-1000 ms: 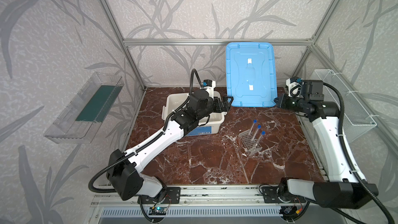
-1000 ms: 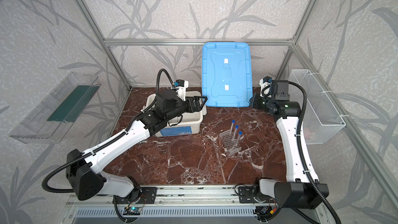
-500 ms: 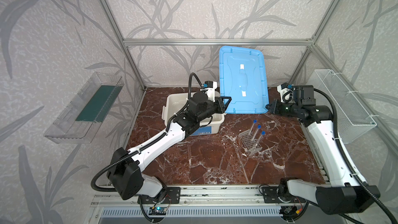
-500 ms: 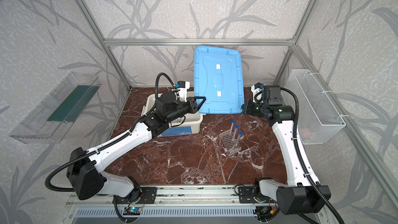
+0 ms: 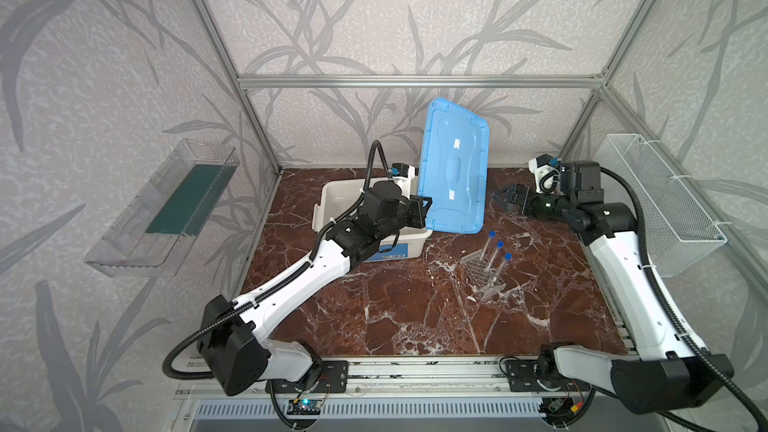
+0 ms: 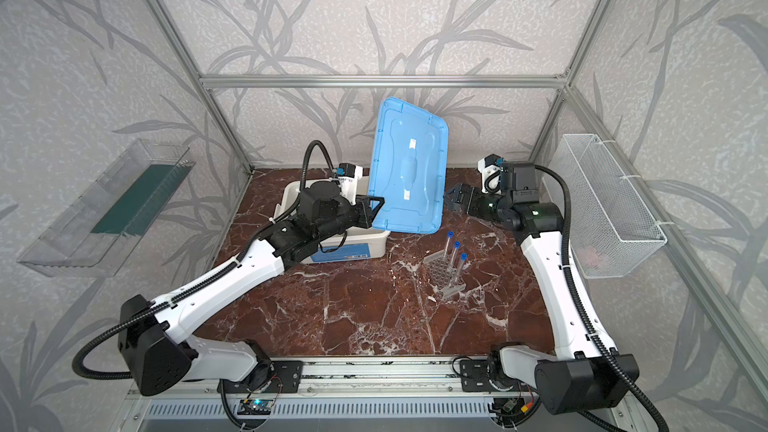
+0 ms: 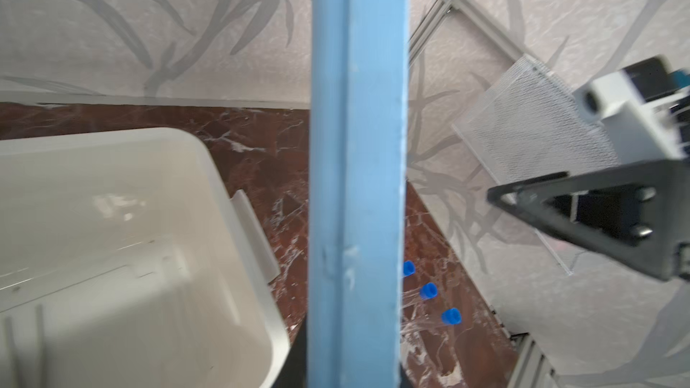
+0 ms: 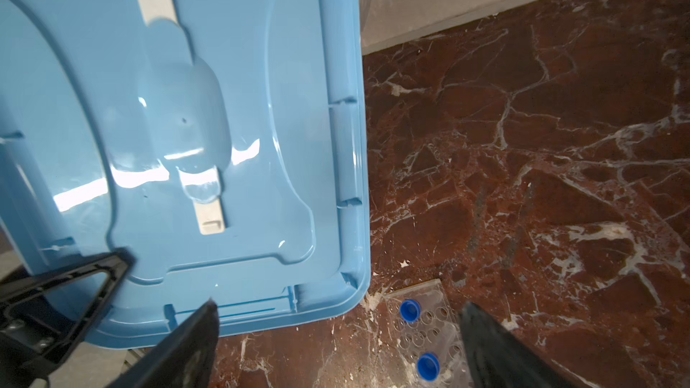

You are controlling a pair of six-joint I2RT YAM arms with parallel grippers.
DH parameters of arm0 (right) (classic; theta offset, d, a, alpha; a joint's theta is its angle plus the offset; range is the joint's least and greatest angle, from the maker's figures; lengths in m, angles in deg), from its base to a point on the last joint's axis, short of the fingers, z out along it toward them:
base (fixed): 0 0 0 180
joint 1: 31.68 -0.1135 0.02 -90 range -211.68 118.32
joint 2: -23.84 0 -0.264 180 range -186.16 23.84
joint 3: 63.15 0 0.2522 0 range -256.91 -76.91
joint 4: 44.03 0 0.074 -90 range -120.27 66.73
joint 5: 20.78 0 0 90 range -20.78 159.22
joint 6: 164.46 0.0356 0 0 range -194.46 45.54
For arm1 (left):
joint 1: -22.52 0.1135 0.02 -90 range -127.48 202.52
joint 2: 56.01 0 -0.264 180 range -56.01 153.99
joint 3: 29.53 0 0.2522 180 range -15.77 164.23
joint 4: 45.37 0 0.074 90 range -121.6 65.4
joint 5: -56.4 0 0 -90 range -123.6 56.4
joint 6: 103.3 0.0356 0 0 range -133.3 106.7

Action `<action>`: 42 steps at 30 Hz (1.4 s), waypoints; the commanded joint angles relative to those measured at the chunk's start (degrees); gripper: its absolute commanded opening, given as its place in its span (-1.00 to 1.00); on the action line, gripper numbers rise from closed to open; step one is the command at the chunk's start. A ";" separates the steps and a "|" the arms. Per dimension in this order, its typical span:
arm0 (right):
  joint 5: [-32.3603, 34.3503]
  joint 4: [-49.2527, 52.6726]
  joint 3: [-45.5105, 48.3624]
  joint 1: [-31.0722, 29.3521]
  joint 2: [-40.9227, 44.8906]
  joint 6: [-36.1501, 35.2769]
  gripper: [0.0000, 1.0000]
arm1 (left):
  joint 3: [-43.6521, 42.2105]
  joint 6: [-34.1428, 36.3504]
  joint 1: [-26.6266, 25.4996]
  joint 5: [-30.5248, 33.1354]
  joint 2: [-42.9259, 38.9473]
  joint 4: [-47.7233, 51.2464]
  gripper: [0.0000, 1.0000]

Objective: Organize the chemistry lab equipment
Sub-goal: 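Tilt the blue lid up on edge with the right gripper toward the left gripper, then grasp the lid's lower edge with the left gripper while the right lifts it higher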

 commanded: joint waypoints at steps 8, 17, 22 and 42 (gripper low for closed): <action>3.36 -0.95 -24.87 -14.71 -5.59 8.21 0.98 | 4.68 27.86 -4.64 18.54 -7.12 5.39 -0.98; 1.72 -0.84 -35.10 -14.57 -11.75 16.61 0.98 | -5.04 44.37 -9.70 25.06 -12.27 -7.70 -0.99; -2.25 -5.14 -32.74 -14.21 -11.92 20.90 0.98 | -6.63 49.08 -11.67 30.01 -10.68 -9.96 -0.99; -11.19 -0.53 -28.46 -0.85 -1.95 21.26 0.99 | -5.36 50.84 -12.90 30.04 -7.09 -14.03 -1.00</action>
